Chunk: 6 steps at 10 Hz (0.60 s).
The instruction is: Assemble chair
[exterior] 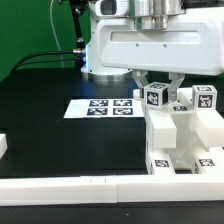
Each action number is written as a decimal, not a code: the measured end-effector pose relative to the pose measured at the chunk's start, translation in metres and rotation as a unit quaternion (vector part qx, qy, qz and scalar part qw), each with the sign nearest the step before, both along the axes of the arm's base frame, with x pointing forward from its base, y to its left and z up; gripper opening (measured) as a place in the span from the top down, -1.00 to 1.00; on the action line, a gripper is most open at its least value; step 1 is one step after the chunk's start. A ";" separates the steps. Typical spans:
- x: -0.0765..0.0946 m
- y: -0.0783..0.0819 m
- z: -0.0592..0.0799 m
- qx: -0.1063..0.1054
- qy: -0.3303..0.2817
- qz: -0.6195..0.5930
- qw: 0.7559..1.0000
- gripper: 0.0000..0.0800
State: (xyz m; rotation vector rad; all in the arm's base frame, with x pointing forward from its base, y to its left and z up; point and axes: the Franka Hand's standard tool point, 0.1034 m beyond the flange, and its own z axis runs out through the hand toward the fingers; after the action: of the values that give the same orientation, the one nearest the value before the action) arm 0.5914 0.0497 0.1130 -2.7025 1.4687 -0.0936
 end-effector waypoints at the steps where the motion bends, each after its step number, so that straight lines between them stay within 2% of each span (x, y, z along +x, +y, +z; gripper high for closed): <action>1: 0.001 0.000 0.000 0.014 0.000 -0.089 0.996 0.34; 2: 0.001 -0.001 0.000 0.033 0.001 -0.174 0.984 0.34; 3: 0.000 -0.001 -0.001 0.043 0.003 -0.213 0.976 0.34; 4: 0.000 -0.001 -0.001 0.044 0.002 -0.220 0.975 0.34; 5: 0.000 -0.001 -0.001 0.043 0.002 -0.213 0.976 0.14; 6: 0.000 -0.001 -0.002 0.043 0.002 -0.213 0.976 -0.25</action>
Offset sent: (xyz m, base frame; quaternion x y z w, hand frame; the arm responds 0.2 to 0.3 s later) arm 0.0029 -0.0027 0.0000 0.0330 0.0128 0.1716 0.9845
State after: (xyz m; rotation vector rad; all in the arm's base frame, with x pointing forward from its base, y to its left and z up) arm 0.5915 0.0487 0.1114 -2.2800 1.9760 -0.0430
